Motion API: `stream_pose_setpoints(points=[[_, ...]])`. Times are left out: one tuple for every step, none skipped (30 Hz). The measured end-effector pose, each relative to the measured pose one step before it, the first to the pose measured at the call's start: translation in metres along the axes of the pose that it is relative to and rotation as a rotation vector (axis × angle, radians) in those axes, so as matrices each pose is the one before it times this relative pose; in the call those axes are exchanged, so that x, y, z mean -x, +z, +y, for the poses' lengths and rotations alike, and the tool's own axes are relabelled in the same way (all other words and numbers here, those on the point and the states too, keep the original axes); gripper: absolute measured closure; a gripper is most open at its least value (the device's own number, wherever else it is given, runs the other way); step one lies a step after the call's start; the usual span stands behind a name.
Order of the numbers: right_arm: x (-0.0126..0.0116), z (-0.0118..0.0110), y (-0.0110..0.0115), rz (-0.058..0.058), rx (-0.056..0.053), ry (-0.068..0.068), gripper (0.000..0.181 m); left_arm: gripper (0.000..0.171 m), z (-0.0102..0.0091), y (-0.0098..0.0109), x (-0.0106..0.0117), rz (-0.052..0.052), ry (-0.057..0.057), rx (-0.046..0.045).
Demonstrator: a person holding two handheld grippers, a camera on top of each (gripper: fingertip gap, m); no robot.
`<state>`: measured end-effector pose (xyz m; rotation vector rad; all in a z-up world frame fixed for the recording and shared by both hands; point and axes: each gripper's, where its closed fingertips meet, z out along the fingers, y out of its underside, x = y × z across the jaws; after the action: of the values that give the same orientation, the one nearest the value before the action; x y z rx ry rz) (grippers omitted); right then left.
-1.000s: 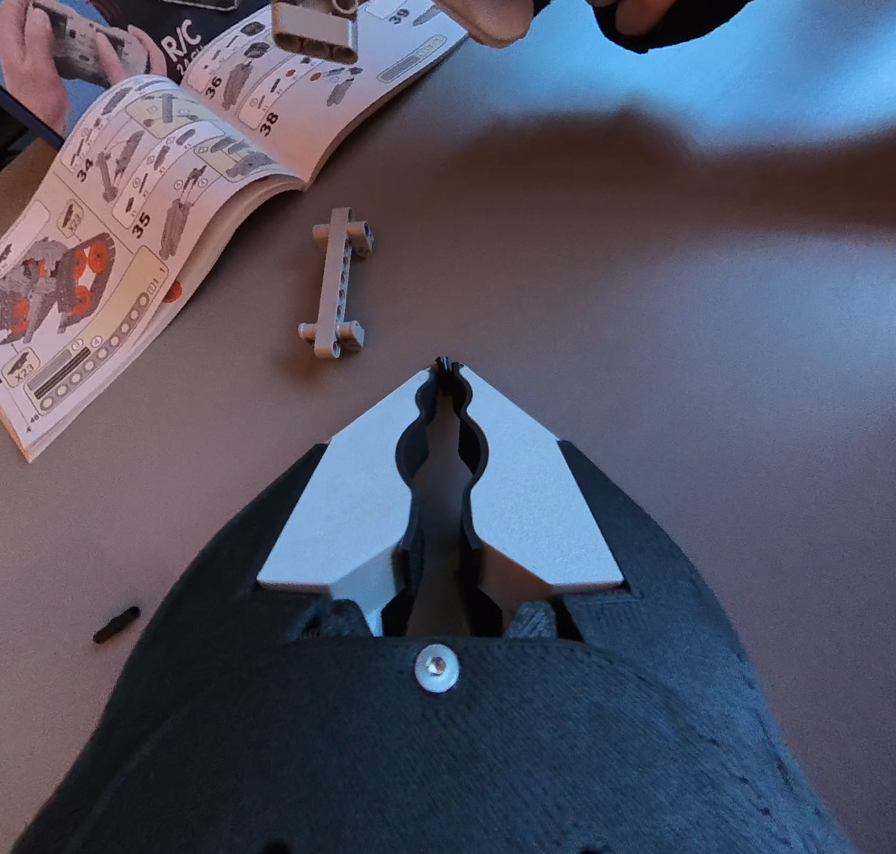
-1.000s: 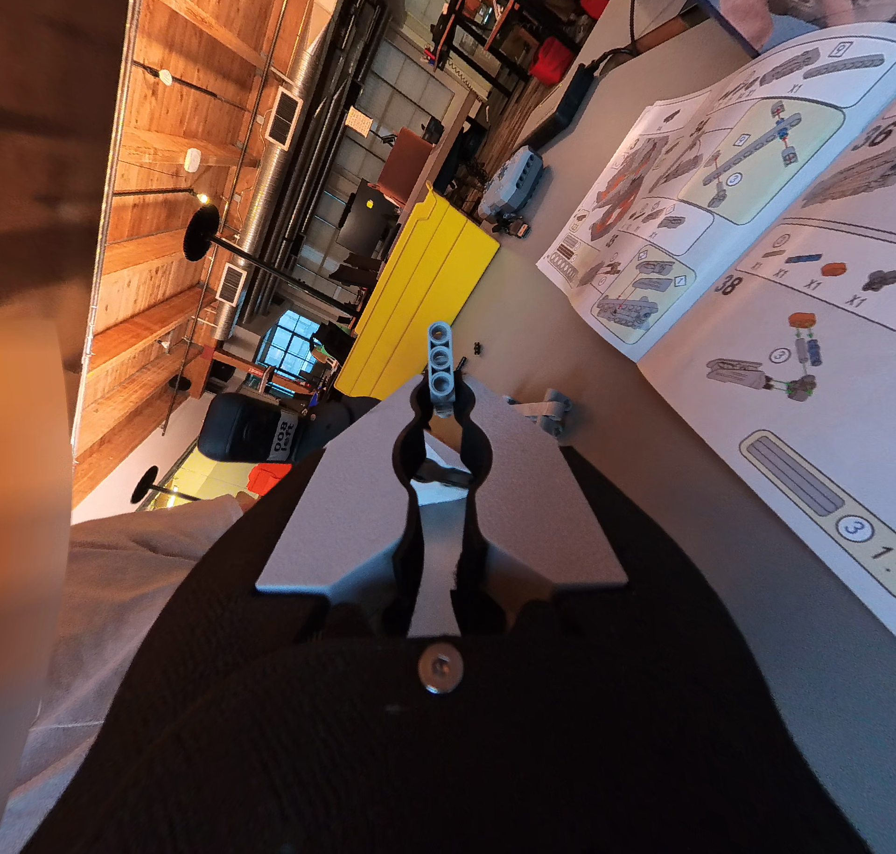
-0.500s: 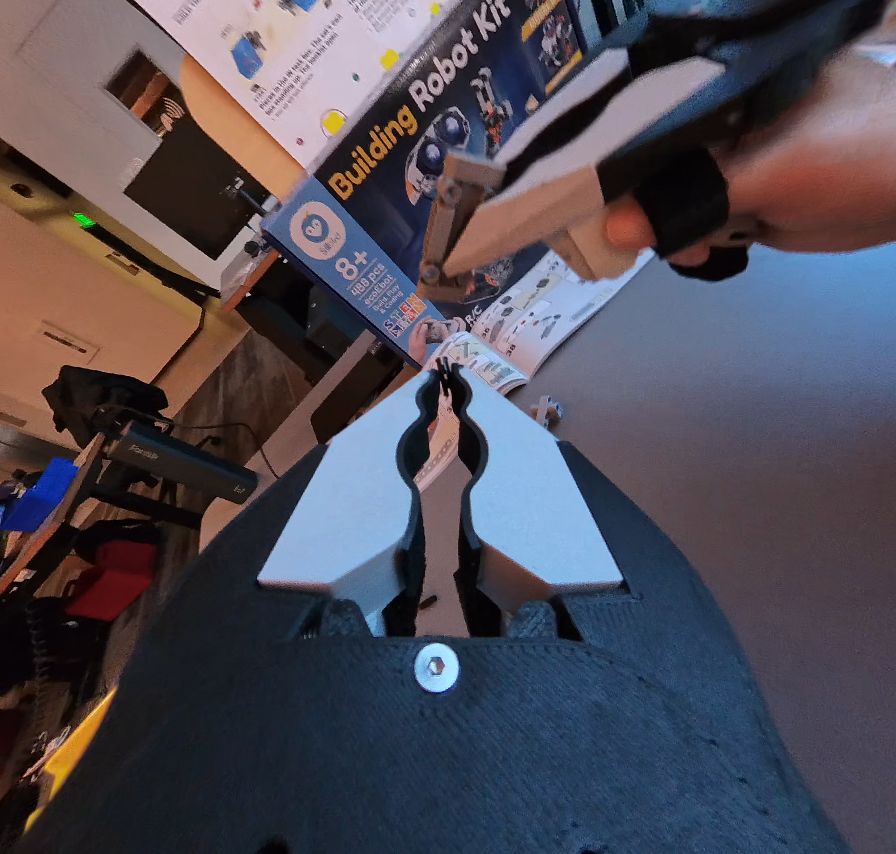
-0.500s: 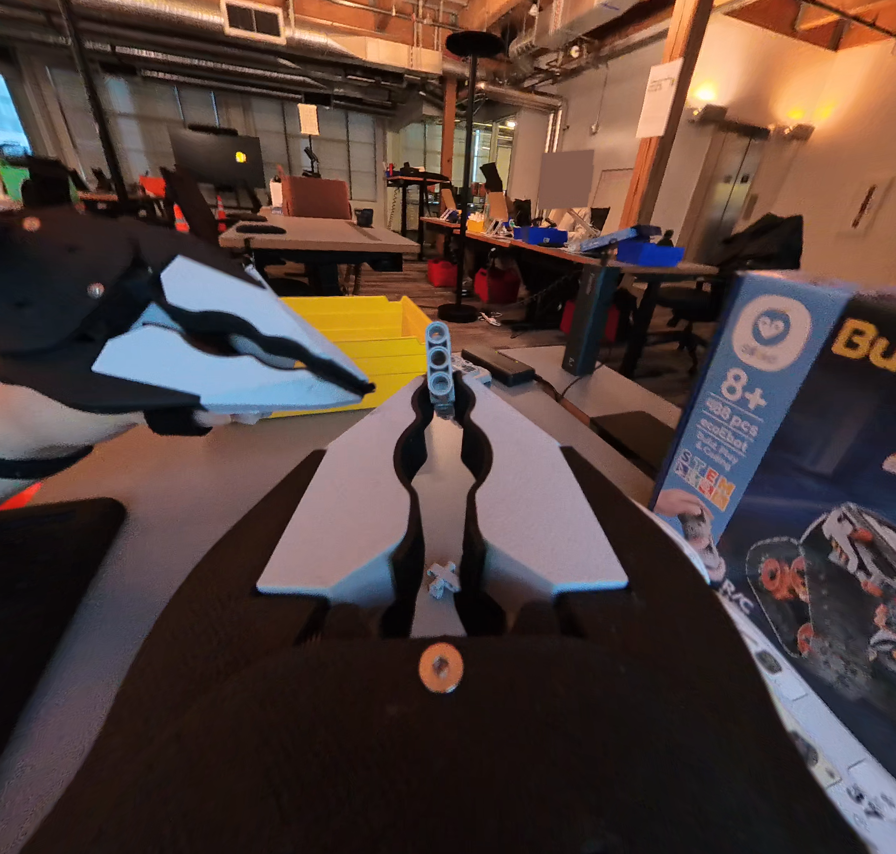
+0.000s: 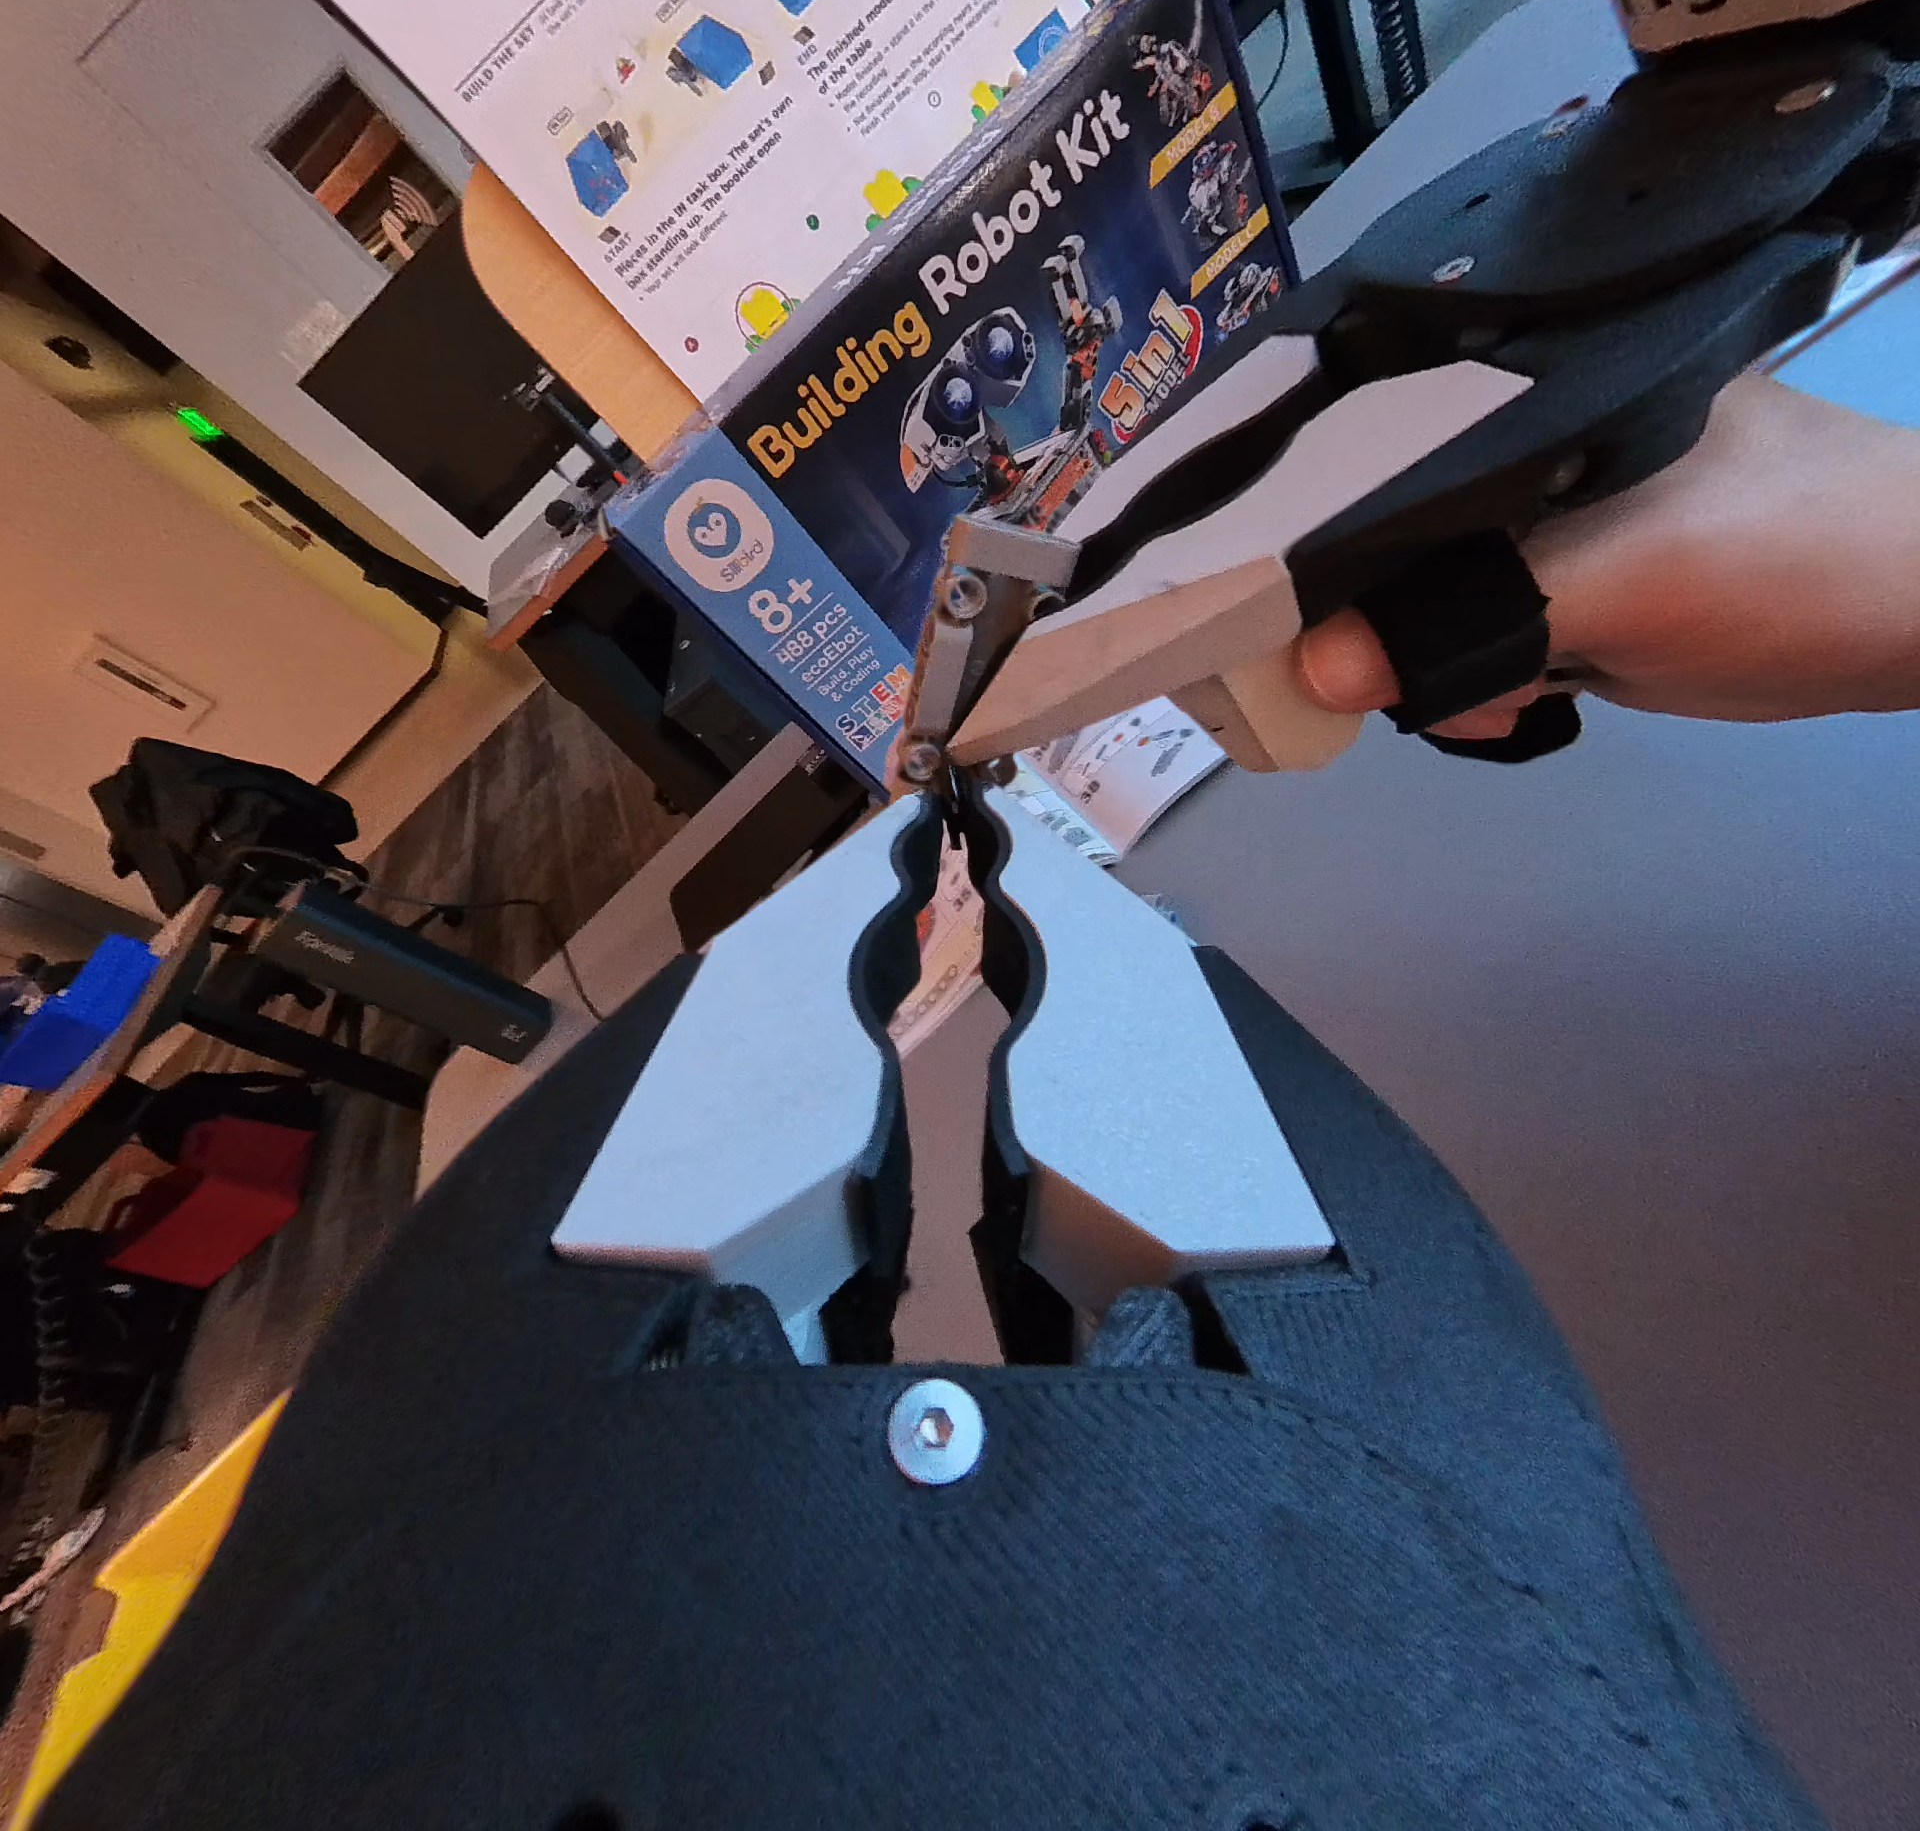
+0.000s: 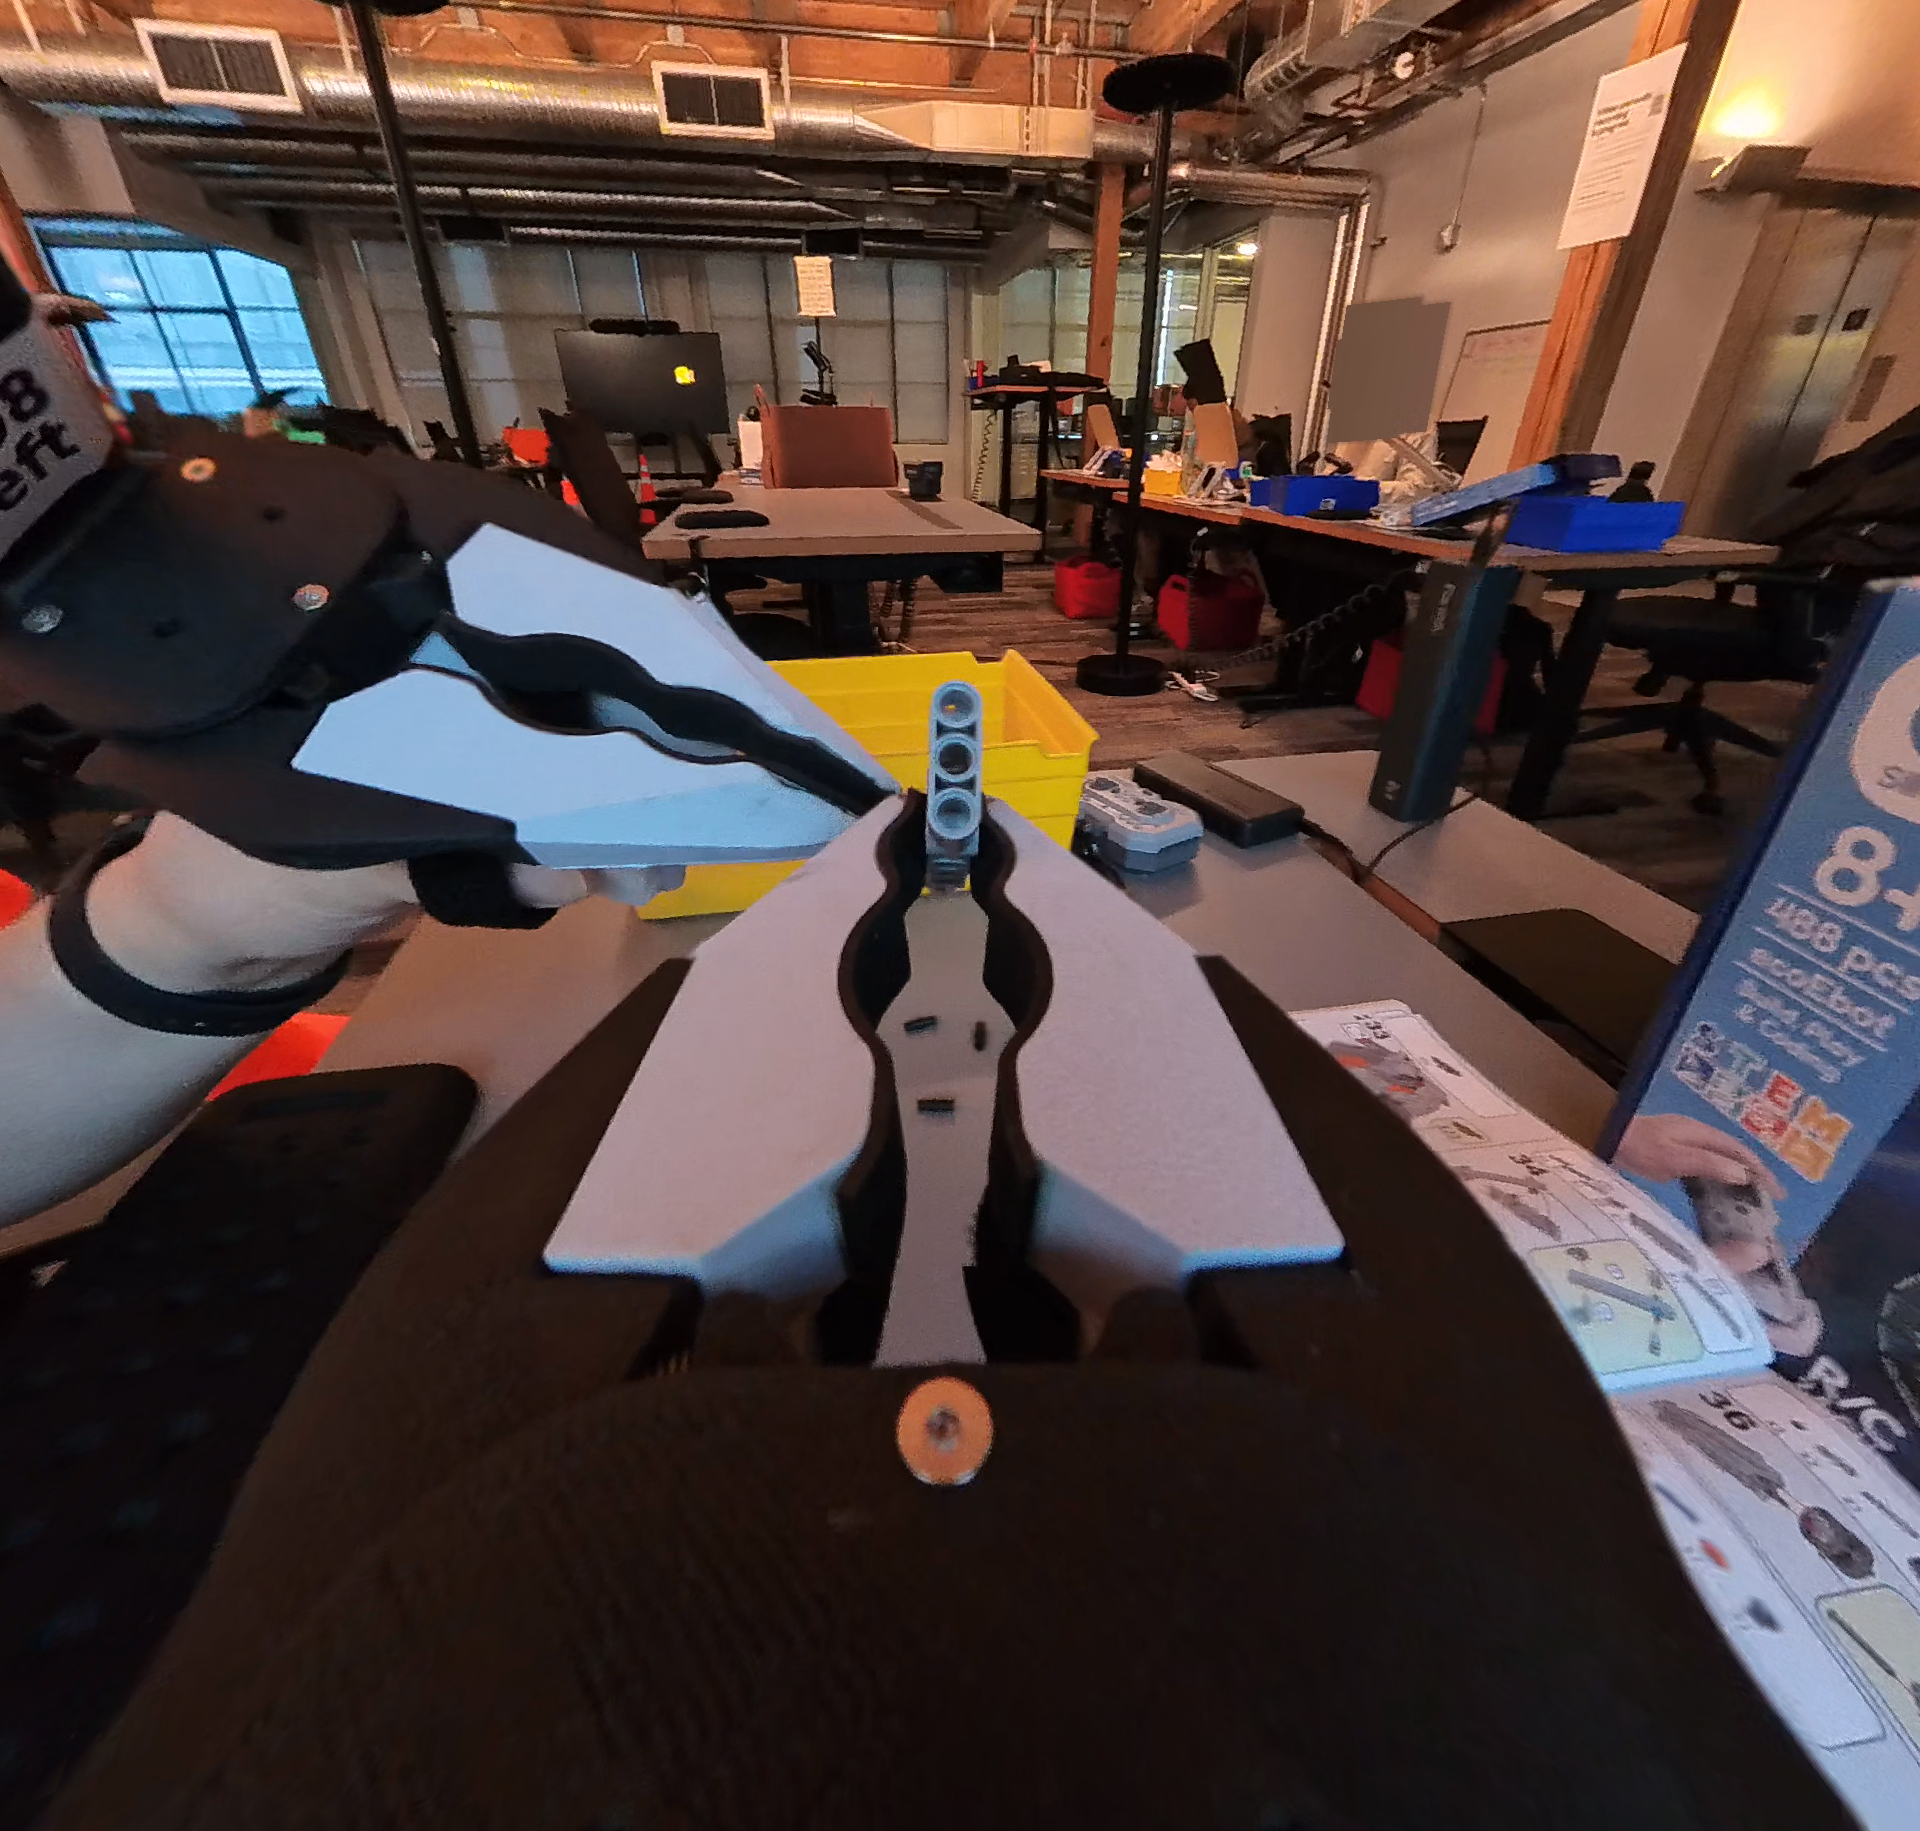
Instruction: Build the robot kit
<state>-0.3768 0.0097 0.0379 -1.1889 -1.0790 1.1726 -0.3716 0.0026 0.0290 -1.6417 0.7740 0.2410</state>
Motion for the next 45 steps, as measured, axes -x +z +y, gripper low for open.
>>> stream_pose_setpoints(points=[[0.00183, -0.00065, -0.00023, 0.0001, 0.0021, -0.0265, 0.174, 0.169, 0.00005, -0.00044, -0.00012, 0.0097, -0.0193, -0.00288], [0.00066, -0.00006, -0.00020, 0.0081, 0.0069, -0.0287, 0.174, 0.169, -0.00018, -0.00055, -0.00020, 0.0104, -0.0201, -0.00507], [0.00054, 0.00002, -0.00011, 0.0089, 0.0071, -0.0344, 0.174, 0.169, -0.00045, -0.00079, 0.00036, 0.0043, -0.0158, -0.00634], [0.00115, -0.00031, -0.00021, 0.0058, 0.0011, -0.0360, 0.174, 0.169, -0.00024, -0.00070, 0.00026, 0.0042, -0.0121, -0.00417], [0.00089, 0.00082, 0.00009, 0.0026, 0.0068, -0.0306, 0.174, 0.169, 0.00031, -0.00036, 0.00008, 0.0061, -0.0134, 0.00055], [0.00101, 0.00091, 0.00035, 0.0000, 0.0061, -0.0205, 0.174, 0.169, 0.00057, -0.00018, 0.00057, 0.0024, -0.0101, 0.00253], [0.00032, -0.00055, 0.00011, 0.0027, -0.0062, -0.0123, 0.175, 0.169, 0.00056, 0.00001, 0.00012, 0.0031, -0.0051, 0.00237], [-0.00030, 0.00076, 0.00055, 0.0010, 0.0024, 0.0113, 0.175, 0.169, 0.00059, 0.00010, -0.00003, 0.0009, -0.0013, 0.00237], [-0.00058, 0.00171, 0.00121, -0.0016, 0.0071, 0.0328, 0.175, 0.169, 0.00117, 0.00036, 0.00005, -0.0007, 0.0034, 0.00611], [-0.00023, 0.00141, 0.00128, -0.0038, 0.0025, 0.0304, 0.175, 0.169, 0.00170, 0.00060, 0.00045, -0.0032, 0.0043, 0.01033], [0.00048, 0.00093, 0.00058, -0.0043, -0.0033, 0.0082, 0.175, 0.169, 0.00187, 0.00072, 0.00074, -0.0020, 0.0006, 0.01075], [0.00018, 0.00111, 0.00016, 0.0009, 0.0009, -0.0122, 0.175, 0.169, 0.00113, 0.00044, -0.00008, 0.0048, -0.0048, 0.00438], [0.00028, 0.00185, 0.00006, 0.0025, 0.0116, -0.0261, 0.175, 0.169, 0.00157, 0.00065, -0.00076, 0.0109, -0.0107, 0.00711], [0.00041, 0.00219, 0.00019, 0.0066, 0.0170, -0.0365, 0.175, 0.169, 0.00217, 0.00079, -0.00085, 0.0118, -0.0114, 0.00960], [0.00050, 0.00129, 0.00011, 0.0111, 0.0122, -0.0445, 0.175, 0.169, 0.00180, 0.00061, -0.00082, 0.0092, -0.0085, 0.00768], [0.00064, 0.00159, 0.00031, 0.0130, 0.0132, -0.0451, 0.175, 0.169, 0.00183, 0.00043, -0.00075, 0.0078, -0.0048, 0.00930], [0.00063, 0.00160, 0.00044, 0.0109, 0.0136, -0.0390, 0.175, 0.169, 0.00197, 0.00037, -0.00057, 0.0058, -0.0006, 0.01220], [0.00081, 0.00103, 0.00040, 0.0074, 0.0098, -0.0329, 0.175, 0.169, 0.00175, 0.00031, -0.00027, 0.0041, 0.0025, 0.01094], [0.00089, 0.00093, 0.00035, 0.0027, 0.0084, -0.0281, 0.174, 0.169, 0.00151, 0.00012, -0.00038, 0.0042, 0.0035, 0.00992], [0.00092, 0.00065, 0.00012, -0.0034, 0.0066, -0.0188, 0.175, 0.169, 0.00109, -0.00015, -0.00020, 0.0035, 0.0035, 0.00696], [0.00120, 0.00096, -0.00018, -0.0116, 0.0086, -0.0104, 0.174, 0.169, 0.00116, -0.00011, -0.00085, 0.0055, 0.0069, 0.00738], [0.00136, 0.00113, -0.00040, -0.0147, 0.0096, -0.0094, 0.174, 0.169, 0.00111, -0.00008, -0.00120, 0.0050, 0.0113, 0.00733], [0.00172, 0.00168, -0.00038, -0.0151, 0.0156, -0.0169, 0.174, 0.169, 0.00159, 0.00007, -0.00155, 0.0062, 0.0114, 0.01125], [0.00170, 0.00224, -0.00014, -0.0096, 0.0208, -0.0285, 0.174, 0.169, 0.00200, 0.00041, -0.00163, 0.0059, 0.0097, 0.01466], [0.00177, 0.00240, 0.00034, -0.0064, 0.0248, -0.0332, 0.174, 0.169, 0.00236, 0.00067, -0.00161, 0.0047, 0.0118, 0.01794], [0.00168, 0.00257, 0.00072, -0.0019, 0.0282, -0.0322, 0.174, 0.169, 0.00269, 0.00111, -0.00134, 0.0018, 0.0151, 0.02005], [0.00126, 0.00180, 0.00078, 0.0026, 0.0231, -0.0290, 0.174, 0.169, 0.00227, 0.00115, -0.00098, -0.0012, 0.0125, 0.01598], [0.00075, 0.00185, 0.00076, 0.0028, 0.0213, -0.0205, 0.174, 0.169, 0.00154, 0.00099, -0.00060, -0.0008, 0.0038, 0.00932], [0.00022, 0.00119, 0.00050, 0.0029, 0.0145, -0.0097, 0.174, 0.169, 0.00090, 0.00083, -0.00021, 0.0002, -0.0055, 0.00208], [0.00039, 0.00113, 0.00057, -0.0004, 0.0119, 0.0057, 0.174, 0.169, 0.00067, 0.00068, 0.00003, 0.0018, -0.0098, -0.00211], [0.00000, 0.00083, 0.00072, -0.0001, 0.0096, 0.0123, 0.174, 0.169, -0.00009, 0.00013, 0.00049, 0.0028, -0.0174, -0.00791], [0.00098, 0.00036, 0.00065, -0.0053, 0.0057, 0.0080, 0.174, 0.170, -0.00065, -0.00041, 0.00010, 0.0061, -0.0197, -0.01093], [0.00119, -0.00029, 0.00071, -0.0025, 0.0018, 0.0047, 0.174, 0.171, -0.00044, -0.00056, 0.00047, 0.0051, -0.0144, -0.00826], [-0.00030, -0.00013, 0.00070, 0.0083, 0.0047, -0.0021, 0.174, 0.171, 0.00012, -0.00022, 0.00075, 0.0003, -0.0055, -0.00262], [-0.00036, 0.00036, 0.00108, 0.0111, 0.0070, -0.0012, 0.174, 0.171, 0.00071, 0.00027, 0.00075, -0.0054, 0.0076, 0.00522], [-0.00194, -0.00161, 0.00053, 0.0173, -0.0057, 0.0196, 0.174, 0.171, -0.00080, -0.00009, 0.00186, -0.0178, 0.0155, -0.00247], [-0.00172, -0.00225, 0.00032, 0.0084, -0.0125, 0.0403, 0.174, 0.171, -0.00193, -0.00089, 0.00231, -0.0216, 0.0130, -0.01042], [-0.00166, -0.00302, -0.00030, 0.0031, -0.0203, 0.0457, 0.174, 0.171, -0.00280, -0.00123, 0.00130, -0.0126, 0.0033, -0.01790], [-0.00194, -0.00317, -0.00048, 0.0034, -0.0221, 0.0512, 0.174, 0.171, -0.00317, -0.00136, 0.00193, -0.0149, -0.0013, -0.02496], [-0.00139, -0.00259, 0.00024, 0.0020, -0.0192, 0.0594, 0.174, 0.171, -0.00258, -0.00113, 0.00233, -0.0151, -0.0003, -0.02268], [-0.00111, -0.00176, 0.00091, 0.0043, -0.0166, 0.0565, 0.174, 0.171, -0.00166, -0.00072, 0.00244, -0.0137, 0.0011, -0.01664], [-0.00101, -0.00098, 0.00127, 0.0050, -0.0137, 0.0399, 0.175, 0.171, -0.00091, -0.00007, 0.00215, -0.0120, 0.0014, -0.01246], [-0.00061, 0.00236, 0.00176, -0.0023, 0.0090, 0.0222, 0.174, 0.171, 0.00150, 0.00103, 0.00112, -0.0013, -0.0003, -0.00047], [-0.00168, 0.00679, 0.00196, -0.0013, 0.0383, 0.0084, 0.175, 0.171, 0.00390, 0.00208, 0.00037, 0.0077, -0.0133, 0.00902], [-0.00527, 0.00961, 0.00136, 0.0159, 0.0511, -0.0027, 0.174, 0.171, 0.00520, 0.00214, 0.00086, 0.0089, -0.0246, 0.00758]])
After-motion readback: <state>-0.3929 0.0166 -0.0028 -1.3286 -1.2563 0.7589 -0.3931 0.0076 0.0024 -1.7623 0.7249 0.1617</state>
